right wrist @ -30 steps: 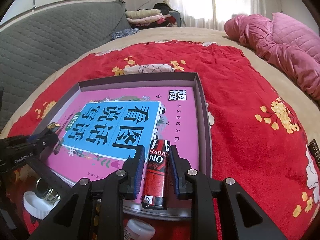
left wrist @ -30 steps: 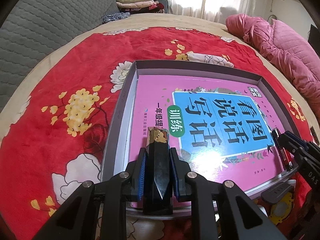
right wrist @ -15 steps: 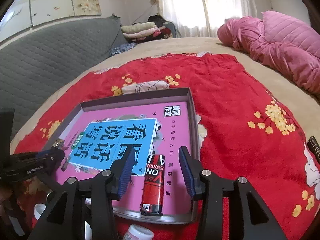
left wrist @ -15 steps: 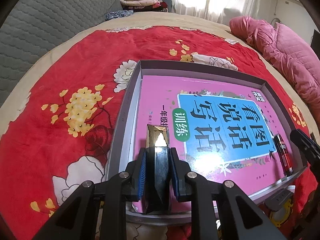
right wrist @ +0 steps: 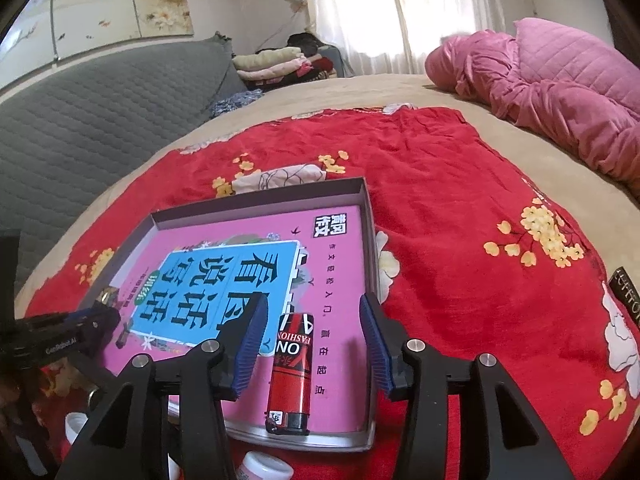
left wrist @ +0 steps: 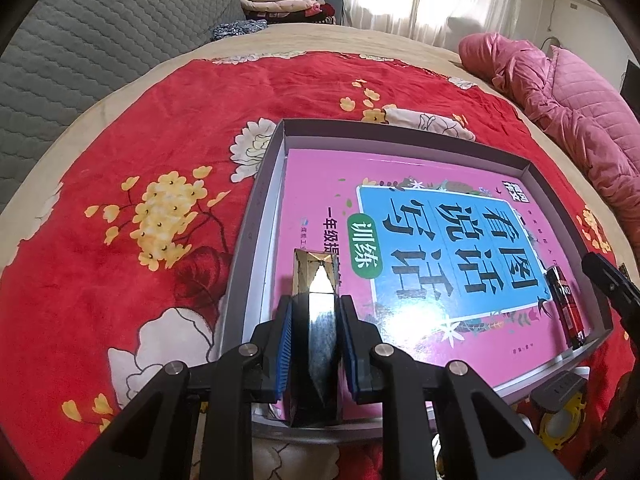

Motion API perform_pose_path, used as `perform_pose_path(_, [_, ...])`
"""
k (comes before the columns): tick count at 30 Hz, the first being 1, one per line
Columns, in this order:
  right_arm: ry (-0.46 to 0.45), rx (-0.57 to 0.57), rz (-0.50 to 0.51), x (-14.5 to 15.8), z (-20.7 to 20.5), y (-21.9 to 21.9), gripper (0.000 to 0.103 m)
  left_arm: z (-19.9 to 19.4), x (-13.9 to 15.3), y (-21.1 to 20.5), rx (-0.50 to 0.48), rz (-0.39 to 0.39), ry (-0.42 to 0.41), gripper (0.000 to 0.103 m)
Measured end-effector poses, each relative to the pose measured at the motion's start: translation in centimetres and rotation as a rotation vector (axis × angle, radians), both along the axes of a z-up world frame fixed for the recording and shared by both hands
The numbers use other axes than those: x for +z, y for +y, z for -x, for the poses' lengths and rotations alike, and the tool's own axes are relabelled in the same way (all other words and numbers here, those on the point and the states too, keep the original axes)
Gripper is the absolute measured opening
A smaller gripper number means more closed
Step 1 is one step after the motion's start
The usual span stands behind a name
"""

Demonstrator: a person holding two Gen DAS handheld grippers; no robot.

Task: Organize rigid objects
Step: 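Lower black lighter into box and open left tool while right tool releases red lighter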

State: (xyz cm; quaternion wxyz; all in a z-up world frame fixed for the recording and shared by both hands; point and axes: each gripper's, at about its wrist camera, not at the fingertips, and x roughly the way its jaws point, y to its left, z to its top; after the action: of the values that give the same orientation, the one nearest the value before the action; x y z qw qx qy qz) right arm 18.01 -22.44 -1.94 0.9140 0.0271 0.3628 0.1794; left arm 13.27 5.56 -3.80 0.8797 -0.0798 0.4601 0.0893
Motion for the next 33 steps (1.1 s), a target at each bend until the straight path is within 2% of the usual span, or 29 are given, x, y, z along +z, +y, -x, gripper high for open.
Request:
perform_pose_path(27, [-0.01, -0.001, 0.004, -0.1, 0.1, 0.1, 0.051, 1.2, 0.5, 0.0, 0.001, 0.013, 0.0, 0.023])
perform_pose_path(33, [-0.01, 0.015, 0.007, -0.1, 0.3, 0.4, 0.051, 1.7, 0.8, -0.1, -0.001, 0.013, 0.0, 0.031])
